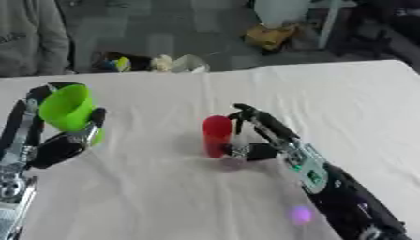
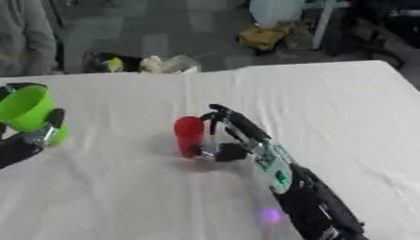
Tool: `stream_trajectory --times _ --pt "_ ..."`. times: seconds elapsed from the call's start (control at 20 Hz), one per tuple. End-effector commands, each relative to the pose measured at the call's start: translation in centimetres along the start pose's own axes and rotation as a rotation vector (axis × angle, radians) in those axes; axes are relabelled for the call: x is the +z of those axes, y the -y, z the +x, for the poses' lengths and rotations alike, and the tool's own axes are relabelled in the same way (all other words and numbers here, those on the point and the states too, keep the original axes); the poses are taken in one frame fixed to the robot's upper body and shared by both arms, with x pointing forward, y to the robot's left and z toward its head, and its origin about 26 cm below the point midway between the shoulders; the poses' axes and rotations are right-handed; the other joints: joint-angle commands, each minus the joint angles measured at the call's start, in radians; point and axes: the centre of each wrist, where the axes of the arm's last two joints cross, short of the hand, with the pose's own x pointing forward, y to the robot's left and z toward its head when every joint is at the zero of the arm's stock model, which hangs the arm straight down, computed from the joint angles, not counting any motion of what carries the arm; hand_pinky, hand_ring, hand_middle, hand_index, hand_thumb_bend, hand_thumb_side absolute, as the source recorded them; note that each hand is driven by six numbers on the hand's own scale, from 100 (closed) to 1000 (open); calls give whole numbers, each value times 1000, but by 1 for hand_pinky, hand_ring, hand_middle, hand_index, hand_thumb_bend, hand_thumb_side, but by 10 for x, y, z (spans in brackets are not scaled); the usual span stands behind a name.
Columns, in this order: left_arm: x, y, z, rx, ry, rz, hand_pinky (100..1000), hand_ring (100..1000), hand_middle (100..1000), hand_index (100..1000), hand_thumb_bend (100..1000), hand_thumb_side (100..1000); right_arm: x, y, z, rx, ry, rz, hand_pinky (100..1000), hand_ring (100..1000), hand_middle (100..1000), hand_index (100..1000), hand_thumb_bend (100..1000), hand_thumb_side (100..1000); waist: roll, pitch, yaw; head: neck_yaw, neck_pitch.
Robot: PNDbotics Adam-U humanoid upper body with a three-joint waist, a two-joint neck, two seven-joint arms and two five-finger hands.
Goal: Pour the contents of one cup into another cup.
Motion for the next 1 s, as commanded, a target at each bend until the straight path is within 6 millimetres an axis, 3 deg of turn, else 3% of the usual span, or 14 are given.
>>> stream_trajectory --times 0.05,0.55,0.7,1.0 --pt "-8 -4 10 -2 44 -1 403 361 398 714 197 321 -8 11 2 32 27 -6 949 1000 463 813 549 763 0 -13 3 -6 -14" --pt "-9 -4 11 0 47 -2 403 361 398 714 195 320 -9 12 2 35 31 -5 948 1000 463 814 549 765 0 -12 7 -7 -16" --pt "-12 -4 17 4 72 -2 403 360 397 713 194 319 -12 11 3 44 35 16 948 1000 462 813 547 774 -1 4 41 -18 -38" --pt "-14 -3 20 8 80 -3 403 358 396 712 198 318 -18 9 5 52 56 31 947 1000 461 809 549 772 -3 10 55 -19 -43"
